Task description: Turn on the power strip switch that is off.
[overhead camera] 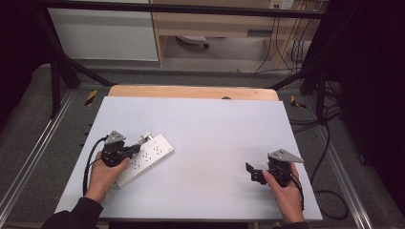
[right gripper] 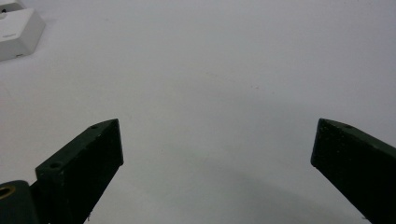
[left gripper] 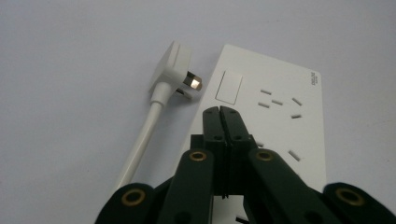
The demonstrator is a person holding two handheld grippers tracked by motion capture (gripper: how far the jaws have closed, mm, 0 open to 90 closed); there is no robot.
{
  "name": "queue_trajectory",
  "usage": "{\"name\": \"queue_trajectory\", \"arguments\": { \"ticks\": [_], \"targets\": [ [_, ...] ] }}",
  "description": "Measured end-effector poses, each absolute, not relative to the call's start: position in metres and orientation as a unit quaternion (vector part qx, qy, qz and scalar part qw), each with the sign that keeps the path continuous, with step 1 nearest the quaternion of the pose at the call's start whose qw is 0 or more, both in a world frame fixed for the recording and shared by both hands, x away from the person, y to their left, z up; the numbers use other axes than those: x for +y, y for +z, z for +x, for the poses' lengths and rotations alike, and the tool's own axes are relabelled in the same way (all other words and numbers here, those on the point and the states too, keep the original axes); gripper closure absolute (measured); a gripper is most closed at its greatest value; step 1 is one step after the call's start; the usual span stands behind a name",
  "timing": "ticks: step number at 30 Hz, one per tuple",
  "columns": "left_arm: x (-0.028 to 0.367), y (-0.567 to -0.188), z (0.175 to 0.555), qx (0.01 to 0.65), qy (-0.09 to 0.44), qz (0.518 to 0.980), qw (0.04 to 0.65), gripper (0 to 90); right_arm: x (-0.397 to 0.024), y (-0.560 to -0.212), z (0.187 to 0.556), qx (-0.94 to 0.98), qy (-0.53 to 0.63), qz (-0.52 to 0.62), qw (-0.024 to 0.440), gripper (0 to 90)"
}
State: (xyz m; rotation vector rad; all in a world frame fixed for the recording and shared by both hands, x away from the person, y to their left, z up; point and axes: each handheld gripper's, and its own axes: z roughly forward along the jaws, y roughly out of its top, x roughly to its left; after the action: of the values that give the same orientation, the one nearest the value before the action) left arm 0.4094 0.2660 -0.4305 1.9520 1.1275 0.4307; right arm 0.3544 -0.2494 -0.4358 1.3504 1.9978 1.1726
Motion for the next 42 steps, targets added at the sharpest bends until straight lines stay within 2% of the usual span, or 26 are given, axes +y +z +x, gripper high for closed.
{"name": "queue_trajectory", "arguments": {
  "ticks": [42],
  "targets": [
    [0.2676, -0.4355, 0.4101, 0.452, 0.164, 0.772, 0.415, 90.0, -0.249, -0.4357, 0.3543, 0.727, 0.426, 0.488, 0.228, 2.8]
  ]
}}
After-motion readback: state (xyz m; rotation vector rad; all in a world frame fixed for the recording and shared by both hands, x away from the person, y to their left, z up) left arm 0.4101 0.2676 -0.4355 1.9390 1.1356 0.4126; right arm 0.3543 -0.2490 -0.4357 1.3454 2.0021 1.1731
